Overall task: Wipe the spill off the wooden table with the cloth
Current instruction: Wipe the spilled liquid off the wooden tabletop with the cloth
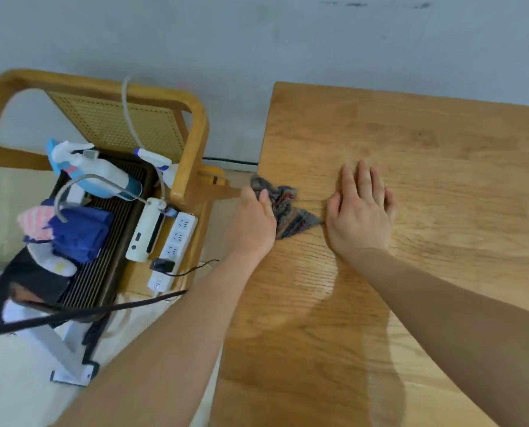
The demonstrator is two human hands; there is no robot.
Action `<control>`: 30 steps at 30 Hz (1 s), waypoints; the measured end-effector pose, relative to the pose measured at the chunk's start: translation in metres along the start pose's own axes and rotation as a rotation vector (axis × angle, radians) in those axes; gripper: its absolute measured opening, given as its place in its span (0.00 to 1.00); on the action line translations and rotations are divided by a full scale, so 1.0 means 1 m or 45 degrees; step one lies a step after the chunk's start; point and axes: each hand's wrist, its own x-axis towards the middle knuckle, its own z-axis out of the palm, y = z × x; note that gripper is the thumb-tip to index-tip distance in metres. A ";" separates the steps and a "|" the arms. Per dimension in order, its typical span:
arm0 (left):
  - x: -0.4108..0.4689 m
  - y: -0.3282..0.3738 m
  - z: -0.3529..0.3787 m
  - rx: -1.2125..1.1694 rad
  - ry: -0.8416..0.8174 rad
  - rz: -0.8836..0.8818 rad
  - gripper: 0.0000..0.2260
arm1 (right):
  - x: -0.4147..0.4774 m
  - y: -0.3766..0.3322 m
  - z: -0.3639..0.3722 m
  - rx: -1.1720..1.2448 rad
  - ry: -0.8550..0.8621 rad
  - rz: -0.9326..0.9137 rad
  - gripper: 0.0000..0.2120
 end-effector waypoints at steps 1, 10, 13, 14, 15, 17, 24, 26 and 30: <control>-0.014 -0.006 -0.001 -0.025 0.001 -0.016 0.13 | -0.001 0.001 0.000 0.008 0.006 -0.009 0.26; -0.167 -0.086 -0.006 0.044 -0.071 -0.126 0.12 | -0.004 0.000 0.001 0.021 0.046 -0.079 0.27; -0.206 -0.106 -0.004 0.045 -0.039 -0.171 0.12 | -0.007 -0.003 -0.001 0.015 0.053 -0.091 0.27; -0.217 -0.111 -0.004 0.035 -0.032 -0.166 0.11 | -0.012 -0.005 -0.003 0.023 0.031 -0.107 0.28; -0.228 -0.115 -0.005 0.024 -0.038 -0.171 0.11 | -0.019 -0.009 -0.004 0.033 -0.003 -0.148 0.28; -0.244 -0.124 -0.006 0.025 -0.073 -0.188 0.14 | -0.046 -0.022 -0.002 0.051 -0.081 -0.271 0.27; -0.250 -0.122 -0.003 0.036 0.006 -0.217 0.21 | -0.144 -0.040 0.027 0.155 -0.064 -0.467 0.25; -0.233 -0.115 -0.002 0.072 -0.002 -0.241 0.18 | -0.141 -0.038 0.031 0.183 -0.026 -0.446 0.25; -0.173 -0.087 -0.002 0.080 0.040 -0.151 0.18 | -0.144 -0.043 0.031 0.228 0.053 -0.440 0.22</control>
